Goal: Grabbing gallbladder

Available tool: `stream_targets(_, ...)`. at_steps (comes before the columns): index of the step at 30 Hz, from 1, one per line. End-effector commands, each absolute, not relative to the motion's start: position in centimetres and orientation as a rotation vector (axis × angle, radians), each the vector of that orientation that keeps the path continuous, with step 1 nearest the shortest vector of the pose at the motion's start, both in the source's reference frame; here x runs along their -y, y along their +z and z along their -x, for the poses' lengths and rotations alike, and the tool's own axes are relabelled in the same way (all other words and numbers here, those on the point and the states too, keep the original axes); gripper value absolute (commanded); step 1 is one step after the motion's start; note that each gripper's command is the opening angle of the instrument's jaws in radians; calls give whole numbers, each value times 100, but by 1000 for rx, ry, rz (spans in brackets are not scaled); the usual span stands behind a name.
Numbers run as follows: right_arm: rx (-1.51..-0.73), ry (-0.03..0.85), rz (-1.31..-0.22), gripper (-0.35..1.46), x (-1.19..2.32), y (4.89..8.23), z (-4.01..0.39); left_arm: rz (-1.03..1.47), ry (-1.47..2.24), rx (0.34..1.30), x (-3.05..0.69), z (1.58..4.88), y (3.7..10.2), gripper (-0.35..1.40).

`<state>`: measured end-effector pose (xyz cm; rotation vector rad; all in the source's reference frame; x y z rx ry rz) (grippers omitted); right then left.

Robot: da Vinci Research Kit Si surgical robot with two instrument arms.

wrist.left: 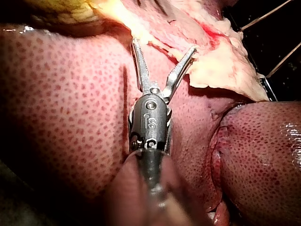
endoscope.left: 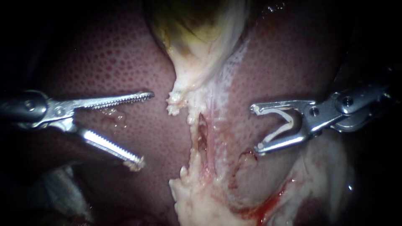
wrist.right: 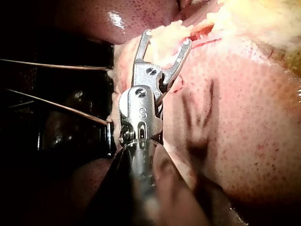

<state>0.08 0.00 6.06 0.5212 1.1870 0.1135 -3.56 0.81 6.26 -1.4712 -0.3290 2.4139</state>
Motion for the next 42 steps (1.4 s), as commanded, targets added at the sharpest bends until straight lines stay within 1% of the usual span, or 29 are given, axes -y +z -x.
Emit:
stream_targets(1,-1187,114,-521,60,0,606,-8,1471,2414,329,-81,356,625,96)
stream_targets(10,-1188,112,-524,60,0,606,-7,1462,2390,343,-90,357,630,96)
stream_targets(20,-1191,112,-524,60,0,605,-7,1440,2338,345,-120,371,659,96)
stream_targets(23,-1191,112,-524,60,1,604,-7,1429,2317,358,-127,375,667,93)
stream_targets(26,-1191,112,-524,60,0,605,-7,1427,2296,365,-133,380,671,84)
stream_targets(28,-1191,113,-523,60,0,605,-7,1418,2252,378,-136,385,674,72)
stream_targets(30,-1191,113,-523,60,0,605,-7,1421,2243,384,-138,390,676,69)
stream_targets(32,-1191,113,-523,60,0,605,-7,1414,2218,412,-140,395,679,59)
stream_targets(34,-1191,113,-523,60,0,605,-7,1410,2208,420,-141,399,681,56)
stream_targets(41,-1191,113,-523,60,0,605,-7,1404,2191,437,-145,396,690,15)
stream_targets(42,-1191,113,-523,60,0,605,-7,1402,2187,442,-145,394,692,5)
